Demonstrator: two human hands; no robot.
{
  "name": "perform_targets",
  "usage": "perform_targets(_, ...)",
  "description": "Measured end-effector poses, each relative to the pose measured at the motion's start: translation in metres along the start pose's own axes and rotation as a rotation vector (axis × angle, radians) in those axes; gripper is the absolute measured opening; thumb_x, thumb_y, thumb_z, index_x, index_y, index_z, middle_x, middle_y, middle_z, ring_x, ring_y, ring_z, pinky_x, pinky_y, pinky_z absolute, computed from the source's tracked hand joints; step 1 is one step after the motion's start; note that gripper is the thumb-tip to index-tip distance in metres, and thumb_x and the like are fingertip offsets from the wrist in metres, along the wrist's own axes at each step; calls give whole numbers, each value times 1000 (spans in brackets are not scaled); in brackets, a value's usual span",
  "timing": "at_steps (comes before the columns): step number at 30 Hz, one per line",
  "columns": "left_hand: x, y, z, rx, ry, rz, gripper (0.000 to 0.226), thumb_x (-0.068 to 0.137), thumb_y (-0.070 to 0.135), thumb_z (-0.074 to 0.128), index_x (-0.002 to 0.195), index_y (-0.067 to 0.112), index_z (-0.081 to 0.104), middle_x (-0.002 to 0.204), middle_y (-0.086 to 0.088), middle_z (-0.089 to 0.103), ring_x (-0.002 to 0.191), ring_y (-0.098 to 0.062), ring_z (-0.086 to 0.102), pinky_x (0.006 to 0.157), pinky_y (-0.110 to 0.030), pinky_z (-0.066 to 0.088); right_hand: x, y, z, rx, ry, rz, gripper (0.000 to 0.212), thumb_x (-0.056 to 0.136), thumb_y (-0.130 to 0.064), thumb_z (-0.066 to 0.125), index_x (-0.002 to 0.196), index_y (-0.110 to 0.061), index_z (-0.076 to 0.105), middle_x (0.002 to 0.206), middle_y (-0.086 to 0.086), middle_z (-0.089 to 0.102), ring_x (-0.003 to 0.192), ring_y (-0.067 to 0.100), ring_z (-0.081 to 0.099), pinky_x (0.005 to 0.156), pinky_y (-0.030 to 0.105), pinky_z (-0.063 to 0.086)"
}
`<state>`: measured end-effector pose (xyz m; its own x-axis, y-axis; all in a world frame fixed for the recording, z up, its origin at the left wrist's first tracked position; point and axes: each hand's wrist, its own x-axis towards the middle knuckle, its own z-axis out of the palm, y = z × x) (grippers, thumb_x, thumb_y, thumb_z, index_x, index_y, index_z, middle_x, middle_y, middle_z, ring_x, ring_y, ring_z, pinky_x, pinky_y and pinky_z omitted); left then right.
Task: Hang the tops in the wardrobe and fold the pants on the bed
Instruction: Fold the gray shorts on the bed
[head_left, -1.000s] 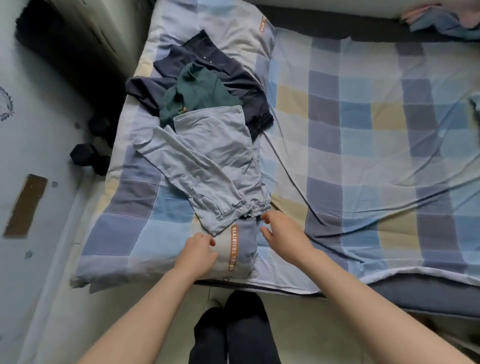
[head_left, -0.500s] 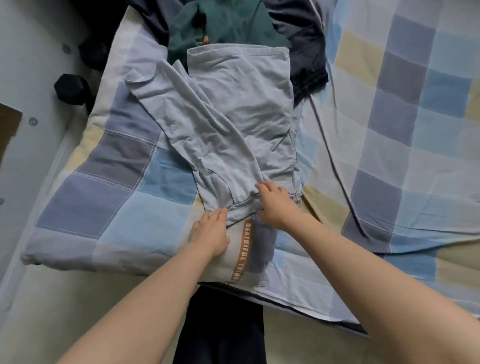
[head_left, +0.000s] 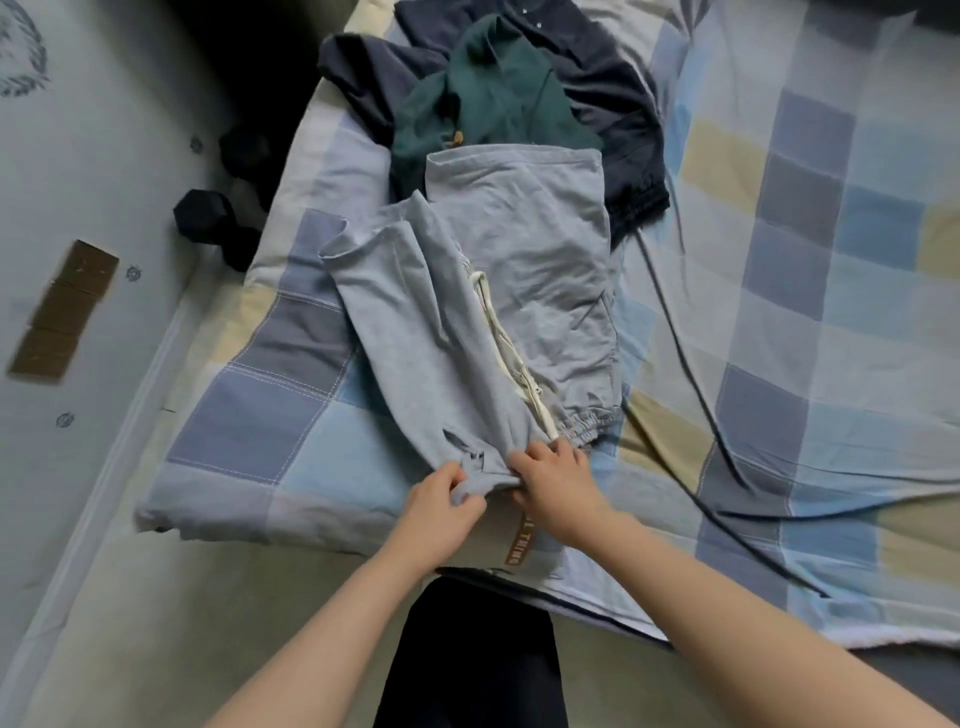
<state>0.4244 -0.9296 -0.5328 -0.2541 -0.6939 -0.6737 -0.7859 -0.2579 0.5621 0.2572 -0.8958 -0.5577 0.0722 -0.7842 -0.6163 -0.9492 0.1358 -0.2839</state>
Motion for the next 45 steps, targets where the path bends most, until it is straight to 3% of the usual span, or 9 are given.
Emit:
perform_targets(6,-70,20,-49,61,129,146,39,73,5,63,71,28,32,74,4,49,75,-21,46,61,-31,28,-75,-53,-63,73,139,5,32,87,-33,53,116,-20,48,120,1,50,115,25,43,95,38,30)
perform_targets(12,-131,72,-112,-51,332,459,49,65,-13,54,73,34,40,79,12,48,79,1,49,69,-10,36,-145,-89,-125,248,335,35,19,81,-19,56,94,-22,42,97,-5,48,94,22,45,75,32,29)
perform_targets(17,-194,132,-149,-161,284,680,26,64,0,43,81,16,54,84,7,52,80,-6,51,70,-14,38,-203,-129,-170,298,446,56,22,83,-29,55,79,-24,34,82,-7,41,84,25,48,65,35,29)
perform_targets(22,-239,187,-172,-167,166,912,34,69,-8,48,86,18,60,91,5,56,86,-11,58,70,-17,46,-264,-158,-211,609,773,88,33,80,-32,53,112,-31,44,98,-8,58,80,17,57,67,39,49)
perform_targets(28,-256,204,-165,-151,253,1095,45,72,-19,64,104,13,59,103,-2,56,92,-12,58,81,-21,50,-326,-160,-250,895,1074,208,6,79,-25,50,76,-23,55,60,-5,56,58,15,53,53,39,49)
perform_targets(32,-236,172,-127,9,139,908,61,73,-18,62,114,26,54,111,4,54,100,-14,57,86,-26,48,-370,-153,-257,1398,1181,293,16,81,-24,51,79,-10,59,70,8,63,71,32,63,59,49,58)
perform_targets(39,-214,154,-65,232,-296,458,20,81,24,69,100,26,64,94,5,71,87,-13,66,77,-39,56,-442,-121,-253,1797,1357,176,18,94,-3,44,95,0,61,85,17,68,78,25,67,64,37,55)
perform_targets(42,-220,173,-35,328,-286,426,16,86,13,60,101,11,61,91,-10,71,81,-21,64,68,-35,51,-471,-97,-242,1824,1478,212,18,94,-1,44,107,1,57,89,17,68,77,24,67,64,36,57)
perform_targets(45,-234,204,-20,248,-162,479,20,91,7,54,108,12,44,89,-9,61,74,-19,57,59,-32,45,-506,-52,-221,1753,1651,358,34,92,2,44,114,-23,46,102,19,64,82,24,66,67,39,58)
